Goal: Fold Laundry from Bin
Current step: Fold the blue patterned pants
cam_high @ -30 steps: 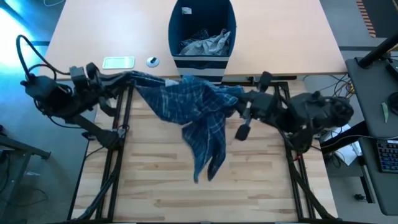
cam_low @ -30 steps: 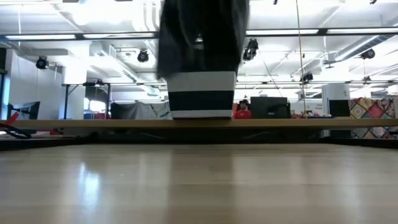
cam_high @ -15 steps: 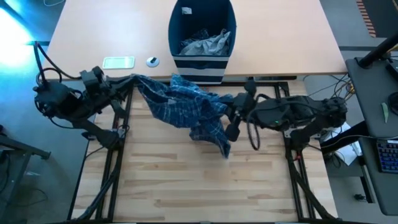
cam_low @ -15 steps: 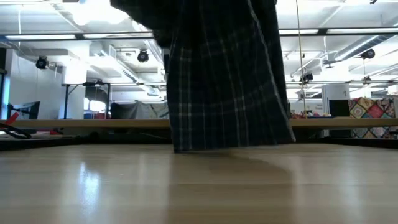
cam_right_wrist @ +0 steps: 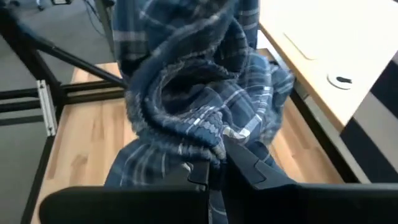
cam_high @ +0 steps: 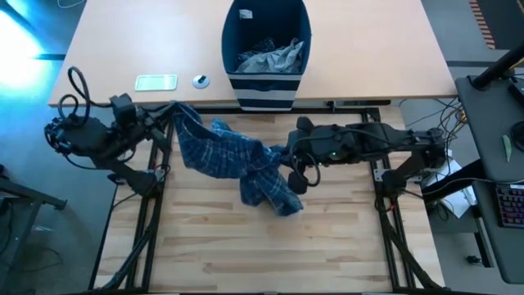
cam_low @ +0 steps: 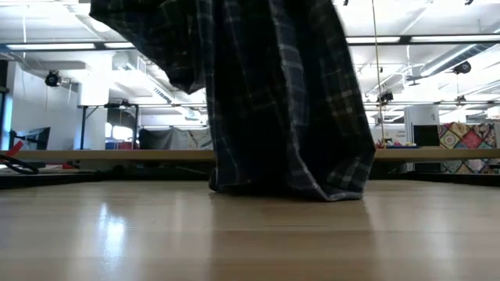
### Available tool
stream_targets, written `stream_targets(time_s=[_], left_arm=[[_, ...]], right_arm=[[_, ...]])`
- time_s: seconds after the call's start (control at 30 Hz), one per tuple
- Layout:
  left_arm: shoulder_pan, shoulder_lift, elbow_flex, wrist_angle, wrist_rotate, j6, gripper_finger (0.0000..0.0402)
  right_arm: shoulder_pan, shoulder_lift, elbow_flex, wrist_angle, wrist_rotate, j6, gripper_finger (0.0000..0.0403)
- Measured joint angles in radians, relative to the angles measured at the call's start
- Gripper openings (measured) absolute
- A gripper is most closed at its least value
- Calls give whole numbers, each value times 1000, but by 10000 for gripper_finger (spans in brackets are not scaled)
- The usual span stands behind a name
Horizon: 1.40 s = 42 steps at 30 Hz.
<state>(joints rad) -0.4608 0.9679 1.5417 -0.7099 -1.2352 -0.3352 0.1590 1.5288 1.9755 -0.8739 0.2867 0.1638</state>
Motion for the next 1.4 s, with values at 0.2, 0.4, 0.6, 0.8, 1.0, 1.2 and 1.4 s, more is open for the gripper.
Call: stream_targets(time_s=[0.2, 0.4, 0.6, 0.8, 1.0, 1.2, 1.4], left_arm=[[62, 9, -46, -25, -4, -102, 0], [218, 7, -151, -32, 148, -261, 0], [348, 24, -321, 60, 331, -340, 0], [372, 39, -391, 228, 395, -332, 0], [373, 36, -393, 214, 382, -322, 0], [373, 35, -393, 181, 381, -331, 0], [378, -4, -348, 24, 419, -329, 0]], right_arm=[[-41, 7, -2, -16, -35, 18, 44], [-125, 42, -75, -25, -53, -31, 119], [-184, 49, -264, 17, -54, -50, 37], [-184, -1, -385, 40, -69, -132, 10], [-179, -43, -519, 47, -167, -215, 23], [-208, -25, -748, 279, -284, -213, 118], [-244, -2, -934, 725, -265, -264, 197]])
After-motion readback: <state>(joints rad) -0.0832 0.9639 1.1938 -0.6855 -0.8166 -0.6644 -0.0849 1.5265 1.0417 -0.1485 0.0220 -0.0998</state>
